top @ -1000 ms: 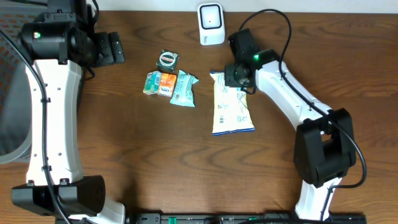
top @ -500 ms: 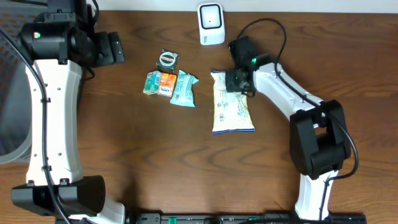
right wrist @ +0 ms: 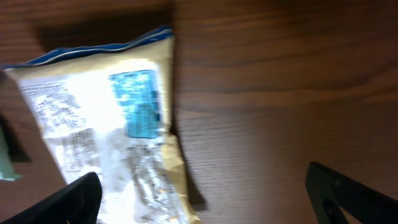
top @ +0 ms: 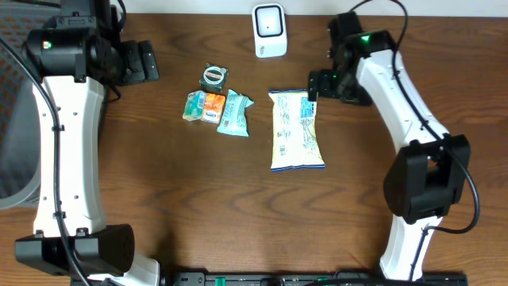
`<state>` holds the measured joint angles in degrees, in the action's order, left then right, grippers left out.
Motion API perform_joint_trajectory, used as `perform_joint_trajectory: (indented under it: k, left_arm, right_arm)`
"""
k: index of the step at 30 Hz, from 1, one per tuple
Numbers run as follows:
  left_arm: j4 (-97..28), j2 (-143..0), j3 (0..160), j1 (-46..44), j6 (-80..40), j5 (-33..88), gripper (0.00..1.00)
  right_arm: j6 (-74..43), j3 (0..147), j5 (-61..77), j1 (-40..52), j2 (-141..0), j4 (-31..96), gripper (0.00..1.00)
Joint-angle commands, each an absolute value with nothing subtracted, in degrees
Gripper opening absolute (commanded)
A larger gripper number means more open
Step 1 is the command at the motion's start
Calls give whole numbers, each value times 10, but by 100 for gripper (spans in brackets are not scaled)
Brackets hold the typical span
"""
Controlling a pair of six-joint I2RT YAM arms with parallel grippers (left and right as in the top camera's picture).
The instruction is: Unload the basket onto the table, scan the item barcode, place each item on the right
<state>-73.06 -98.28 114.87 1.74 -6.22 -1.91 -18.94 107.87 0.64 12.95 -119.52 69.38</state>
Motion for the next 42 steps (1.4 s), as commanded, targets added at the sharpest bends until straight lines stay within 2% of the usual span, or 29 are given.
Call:
perform_joint_trajectory:
  k: [1,5,13,22,31,42]
  left_arm:
    - [-731,-985,1146,20,-67,-28,98]
    - [-731,-985,1146,20,-67,-28,97]
    - [-731,-985,1146,20,-67,-28,98]
    - [-731,-985,1146,20,-67,-28,98]
    - [-731,-985,1146,20,-67,-28,97]
    - [-731,-985,1146,20,-67,-28,98]
  right_arm:
    - [-142,1070,83,88,-1196,693,99]
    - [-53,1050,213,54,-1196,690,99]
    - [-51,945,260,29,-1196,619,99]
    - [-64,853,270,43,-1196,547,99]
    - [-64,834,321,71,-1196,505,99]
    - [-163,779,273,136,-1206,411,98]
